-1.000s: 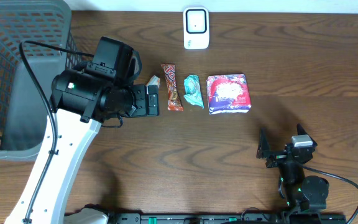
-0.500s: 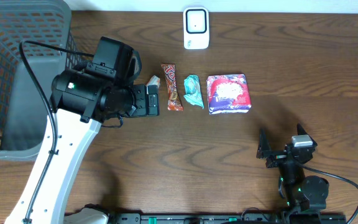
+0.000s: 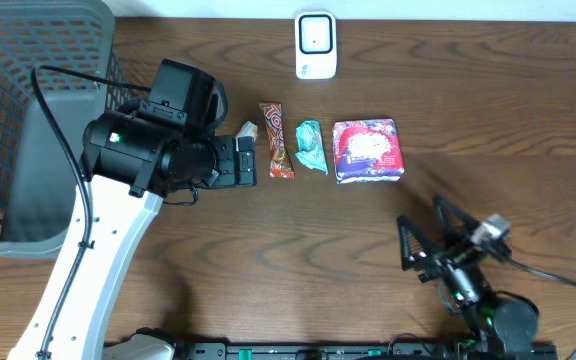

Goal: Scan the item barcode
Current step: 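Reach the right gripper forward to the purple-pink diaper pack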

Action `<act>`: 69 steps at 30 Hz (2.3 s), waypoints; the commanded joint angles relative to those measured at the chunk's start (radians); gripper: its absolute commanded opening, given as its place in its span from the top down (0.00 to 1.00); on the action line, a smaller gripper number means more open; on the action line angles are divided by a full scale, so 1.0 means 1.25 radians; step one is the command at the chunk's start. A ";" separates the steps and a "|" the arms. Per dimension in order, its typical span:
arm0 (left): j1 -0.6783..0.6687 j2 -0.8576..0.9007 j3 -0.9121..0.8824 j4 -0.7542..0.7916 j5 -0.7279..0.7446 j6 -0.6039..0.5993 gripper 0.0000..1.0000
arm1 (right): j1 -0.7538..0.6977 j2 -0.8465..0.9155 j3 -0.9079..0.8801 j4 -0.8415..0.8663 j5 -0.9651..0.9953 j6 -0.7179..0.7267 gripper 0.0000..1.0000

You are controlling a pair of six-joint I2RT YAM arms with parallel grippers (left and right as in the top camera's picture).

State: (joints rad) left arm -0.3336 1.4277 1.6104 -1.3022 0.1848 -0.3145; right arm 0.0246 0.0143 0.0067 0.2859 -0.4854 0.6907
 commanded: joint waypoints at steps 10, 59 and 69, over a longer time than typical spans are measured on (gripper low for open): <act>0.002 -0.002 0.003 -0.002 0.004 0.005 0.02 | 0.005 0.313 0.448 -0.384 0.179 -0.343 0.01; 0.002 -0.002 0.003 -0.002 0.004 0.005 0.02 | -0.064 1.728 1.182 -0.887 -0.251 -0.760 0.44; 0.002 -0.002 0.003 -0.002 0.004 0.005 0.02 | -0.057 1.612 1.279 -0.978 0.002 -0.637 0.99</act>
State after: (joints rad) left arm -0.3340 1.4277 1.6104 -1.3018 0.1852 -0.3141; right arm -0.0589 2.1357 1.5307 -0.9169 -0.6735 -0.1974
